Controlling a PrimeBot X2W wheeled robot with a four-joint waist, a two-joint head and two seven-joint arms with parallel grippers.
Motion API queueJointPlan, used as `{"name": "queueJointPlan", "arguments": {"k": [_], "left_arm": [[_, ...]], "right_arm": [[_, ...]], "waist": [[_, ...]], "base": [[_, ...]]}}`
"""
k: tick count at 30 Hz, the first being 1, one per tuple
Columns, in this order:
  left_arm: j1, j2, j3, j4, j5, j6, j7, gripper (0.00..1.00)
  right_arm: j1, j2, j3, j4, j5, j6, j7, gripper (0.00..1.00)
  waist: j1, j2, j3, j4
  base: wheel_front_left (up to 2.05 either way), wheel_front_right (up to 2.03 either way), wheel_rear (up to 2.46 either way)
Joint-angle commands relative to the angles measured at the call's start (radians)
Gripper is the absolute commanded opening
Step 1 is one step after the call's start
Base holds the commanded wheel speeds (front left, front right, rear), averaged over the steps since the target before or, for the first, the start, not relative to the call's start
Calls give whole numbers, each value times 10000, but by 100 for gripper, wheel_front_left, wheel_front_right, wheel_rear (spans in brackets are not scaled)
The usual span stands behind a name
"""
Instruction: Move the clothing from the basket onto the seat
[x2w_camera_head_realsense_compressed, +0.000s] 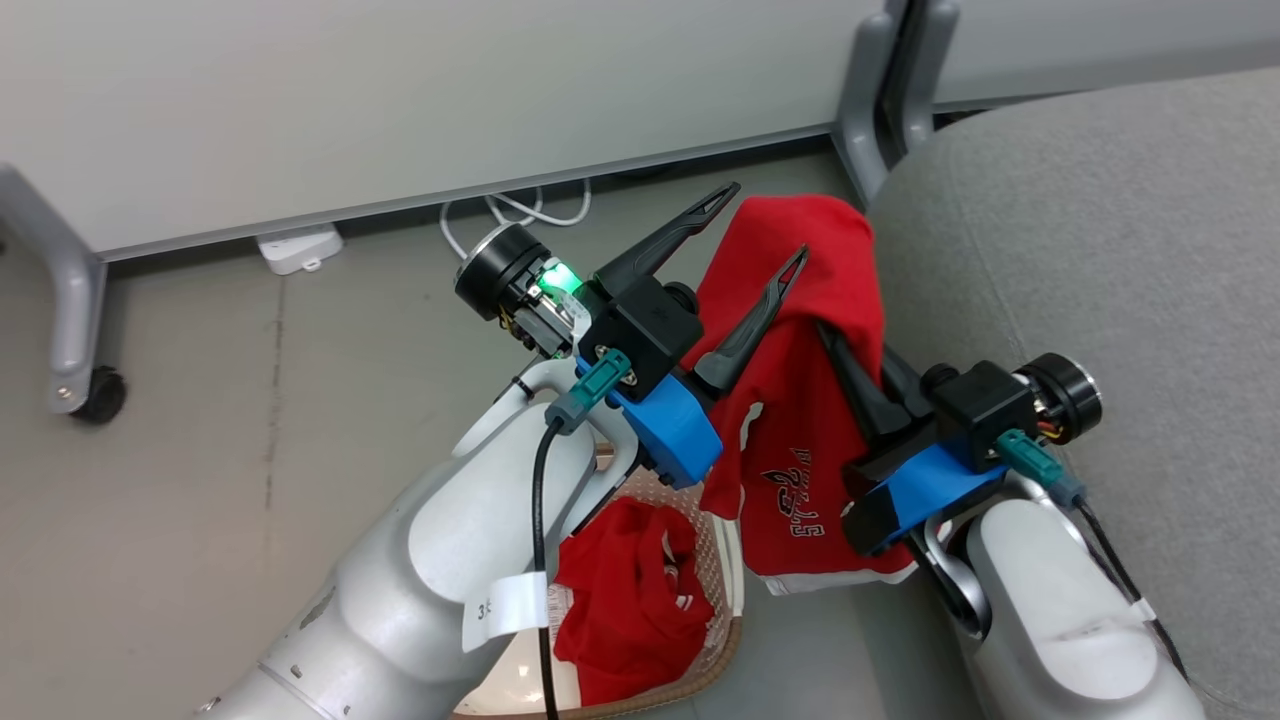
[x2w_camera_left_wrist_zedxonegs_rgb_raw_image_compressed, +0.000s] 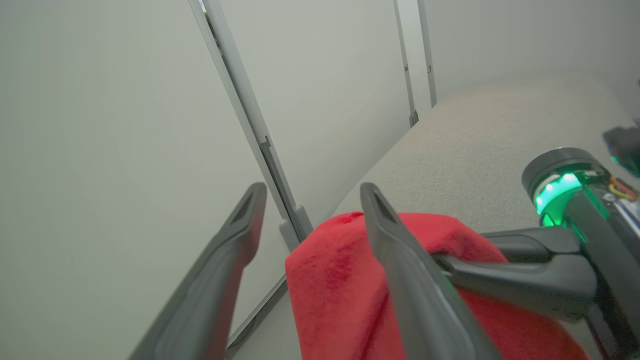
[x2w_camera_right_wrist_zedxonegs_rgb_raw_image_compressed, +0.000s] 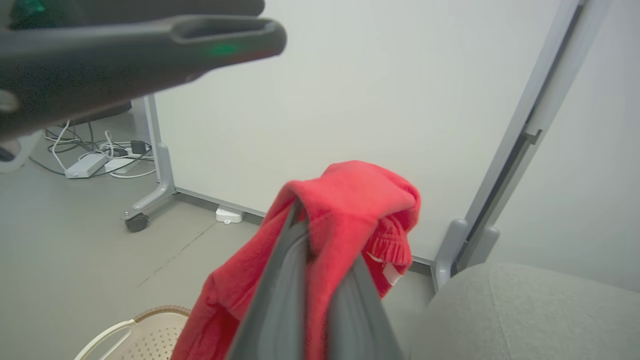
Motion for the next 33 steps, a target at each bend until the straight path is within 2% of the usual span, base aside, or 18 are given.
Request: {"name": "queueJointPlan", "arguments": {"k": [1, 21, 33], "left_arm": [[-19, 65, -37, 32, -46, -33, -48, 100], [176, 84, -657, 191, -234, -130, -48, 100], [356, 37, -1227, 235, -361, -167, -48, 100]], "right_arm": [[89, -59, -139, -108, -45, 1, -40, 0], [969, -87, -2402, -1464, -267, 1, -40, 0], [1834, -109, -3269, -2071, -347, 1, -40, 0]], "waist": [[0, -1, 175, -308], [0, -1, 662, -2425], [0, -1, 911, -3000]], "base": [[0, 0, 0], [0, 0, 0], [0, 0, 0]]}}
